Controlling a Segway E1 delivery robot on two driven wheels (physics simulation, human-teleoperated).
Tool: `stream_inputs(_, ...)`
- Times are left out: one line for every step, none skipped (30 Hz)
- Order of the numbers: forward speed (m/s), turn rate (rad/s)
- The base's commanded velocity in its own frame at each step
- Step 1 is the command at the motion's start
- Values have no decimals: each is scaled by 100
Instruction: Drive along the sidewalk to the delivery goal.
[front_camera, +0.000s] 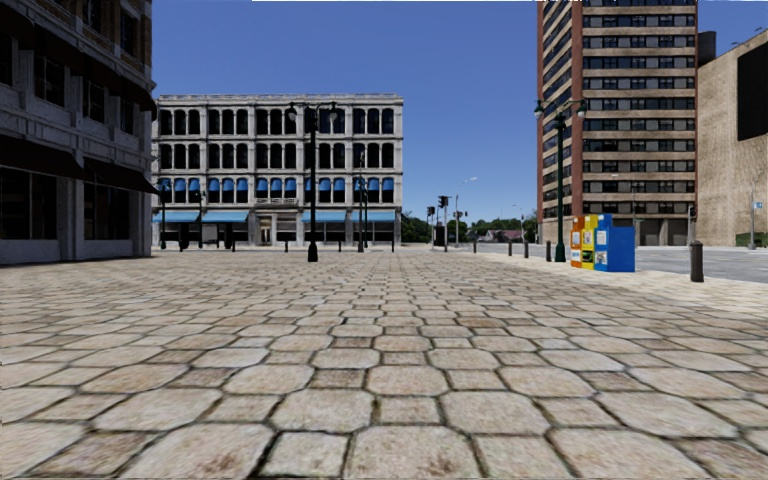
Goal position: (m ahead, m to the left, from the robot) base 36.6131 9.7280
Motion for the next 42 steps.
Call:
stream_inputs(200, 0)
stream_inputs(200, 0)
stream_inputs(200, 0)
stream_inputs(200, 0)
stream_inputs(200, 0)
stream_inputs(200, 0)
stream_inputs(200, 0)
stream_inputs(200, 0)
stream_inputs(200, 0)
stream_inputs(200, 0)
stream_inputs(200, 0)
stream_inputs(200, 0)
stream_inputs(200, 0)
stream_inputs(200, 0)
stream_inputs(200, 0)
stream_inputs(200, 0)
stream_inputs(200, 0)
stream_inputs(200, 0)
stream_inputs(200, 0)
stream_inputs(200, 0)
stream_inputs(200, 0)
stream_inputs(200, 0)
stream_inputs(200, 0)
stream_inputs(200, 0)
stream_inputs(200, 0)
stream_inputs(200, 0)
stream_inputs(200, 0)
stream_inputs(200, 0)
stream_inputs(200, 0)
stream_inputs(200, 0)
stream_inputs(200, 0)
stream_inputs(200, 0)
stream_inputs(200, 0)
stream_inputs(200, 0)
stream_inputs(200, 0)
stream_inputs(200, 0)
stream_inputs(200, 0)
stream_inputs(200, 0)
stream_inputs(200, 0)
stream_inputs(200, 0)
stream_inputs(200, 0)
stream_inputs(200, 0)
